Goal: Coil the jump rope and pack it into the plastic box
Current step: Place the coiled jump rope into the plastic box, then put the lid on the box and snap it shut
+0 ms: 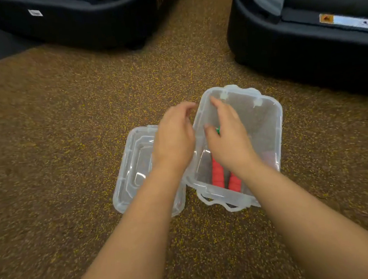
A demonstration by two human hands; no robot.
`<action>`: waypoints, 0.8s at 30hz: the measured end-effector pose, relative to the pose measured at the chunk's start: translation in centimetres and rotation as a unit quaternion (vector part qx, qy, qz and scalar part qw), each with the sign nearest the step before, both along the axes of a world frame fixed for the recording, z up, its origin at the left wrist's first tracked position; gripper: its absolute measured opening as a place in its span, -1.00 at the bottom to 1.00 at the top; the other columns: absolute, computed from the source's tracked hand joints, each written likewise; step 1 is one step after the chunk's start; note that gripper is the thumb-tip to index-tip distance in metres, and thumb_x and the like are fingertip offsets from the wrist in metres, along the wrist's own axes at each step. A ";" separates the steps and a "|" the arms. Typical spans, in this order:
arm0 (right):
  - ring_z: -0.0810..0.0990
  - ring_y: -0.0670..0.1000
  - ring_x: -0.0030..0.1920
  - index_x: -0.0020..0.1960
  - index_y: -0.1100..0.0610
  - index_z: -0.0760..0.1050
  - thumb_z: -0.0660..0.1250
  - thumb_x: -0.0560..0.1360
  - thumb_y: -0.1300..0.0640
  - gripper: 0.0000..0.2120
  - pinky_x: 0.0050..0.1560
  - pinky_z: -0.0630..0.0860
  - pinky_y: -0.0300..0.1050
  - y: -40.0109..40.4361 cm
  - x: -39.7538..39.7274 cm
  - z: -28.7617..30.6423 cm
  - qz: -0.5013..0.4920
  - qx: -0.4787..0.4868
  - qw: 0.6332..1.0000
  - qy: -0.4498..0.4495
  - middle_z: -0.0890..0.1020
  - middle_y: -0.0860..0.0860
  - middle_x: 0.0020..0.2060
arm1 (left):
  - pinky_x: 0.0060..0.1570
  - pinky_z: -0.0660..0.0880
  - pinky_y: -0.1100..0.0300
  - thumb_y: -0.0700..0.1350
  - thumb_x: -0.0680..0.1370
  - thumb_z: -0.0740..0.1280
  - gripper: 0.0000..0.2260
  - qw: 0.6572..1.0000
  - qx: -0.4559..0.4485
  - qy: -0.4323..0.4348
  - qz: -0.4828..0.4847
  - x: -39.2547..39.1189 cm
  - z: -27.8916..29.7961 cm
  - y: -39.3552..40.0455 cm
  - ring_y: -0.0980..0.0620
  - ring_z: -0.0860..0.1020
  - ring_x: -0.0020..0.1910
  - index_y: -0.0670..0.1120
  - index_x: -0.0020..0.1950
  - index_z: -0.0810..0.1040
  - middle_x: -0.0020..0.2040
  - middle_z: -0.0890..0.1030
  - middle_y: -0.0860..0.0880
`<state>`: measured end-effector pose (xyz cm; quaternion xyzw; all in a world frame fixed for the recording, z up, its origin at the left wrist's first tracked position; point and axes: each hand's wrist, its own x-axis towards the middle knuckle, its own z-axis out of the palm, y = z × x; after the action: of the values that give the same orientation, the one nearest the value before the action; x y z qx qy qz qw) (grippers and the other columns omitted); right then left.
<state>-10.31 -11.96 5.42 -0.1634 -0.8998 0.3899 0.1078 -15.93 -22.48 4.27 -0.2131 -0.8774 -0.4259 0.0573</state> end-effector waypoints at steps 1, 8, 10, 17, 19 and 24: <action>0.18 0.00 0.48 0.49 0.13 0.16 0.18 0.56 0.24 -0.48 0.37 0.09 -0.27 -1.5 0.0 0.5 0.015 -0.011 0.999 0.029 0.26 0.07 0.47 | 0.15 0.37 0.16 -0.34 0.54 0.17 -0.69 1.000 0.003 0.006 0.021 -0.4 -0.2 -1.5 -0.13 0.54 0.13 -0.20 0.23 0.54 0.12 0.61 -0.18; 0.21 -0.06 0.47 0.45 0.17 0.26 0.13 0.56 0.29 -0.55 0.46 0.04 -0.30 -12.5 2.7 -1.7 0.169 -0.104 0.975 0.097 0.32 0.09 0.44 | 0.27 0.39 0.00 -0.36 0.49 0.16 -0.63 0.979 -0.092 -0.154 0.099 -0.7 -7.6 -11.4 -0.13 0.51 0.22 -0.17 0.25 0.54 0.20 0.58 -0.17; 0.18 -0.10 0.47 0.46 0.12 0.24 0.10 0.58 0.27 -0.55 0.45 0.01 -0.34 -13.6 3.9 -4.4 0.189 -0.122 0.973 0.050 0.30 0.04 0.46 | 0.28 0.38 -0.11 -0.35 0.48 0.15 -0.62 0.966 -0.123 -0.205 0.098 0.7 -9.6 -13.1 -0.21 0.48 0.25 -0.19 0.26 0.52 0.23 0.55 -0.23; 0.02 0.14 0.52 0.50 0.12 0.11 0.17 0.56 0.14 -0.46 0.53 -0.03 -0.01 -11.9 5.8 -11.5 0.101 -0.015 0.980 -0.172 0.06 0.11 0.53 | 0.51 -0.08 -0.02 -0.14 0.62 0.09 -0.46 0.897 -0.248 -0.335 0.147 3.2 -11.4 -14.9 -0.13 -0.11 0.56 0.03 0.57 -0.01 0.59 -0.12 -0.14; -0.07 0.13 0.54 0.52 0.12 0.01 0.16 0.57 0.14 -0.41 0.53 -0.10 0.00 -11.4 5.9 -11.8 0.105 -0.019 0.972 -0.210 -0.03 0.11 0.55 | 0.50 -0.10 -0.02 -0.13 0.62 0.08 -0.43 0.887 -0.237 -0.360 0.168 2.9 -11.6 -14.6 -0.12 -0.12 0.56 0.00 0.57 -0.10 0.59 -0.14 -0.13; -0.19 0.11 0.54 0.54 0.02 -0.18 0.19 0.56 0.09 -0.29 0.49 -0.19 -0.01 -11.5 5.8 -12.2 0.098 -0.062 0.951 -0.286 -0.14 0.07 0.56 | 0.51 -0.08 0.00 -0.18 0.60 0.12 -0.38 0.879 -0.204 -0.384 0.194 2.6 -11.7 -13.4 -0.13 -0.08 0.56 -0.07 0.58 -0.14 0.59 -0.09 -0.14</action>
<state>-4.53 -23.43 -6.79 -0.1854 -0.8785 0.3904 -0.2036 -13.33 -35.86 -7.39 0.1343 -0.9220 -0.2660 -0.2474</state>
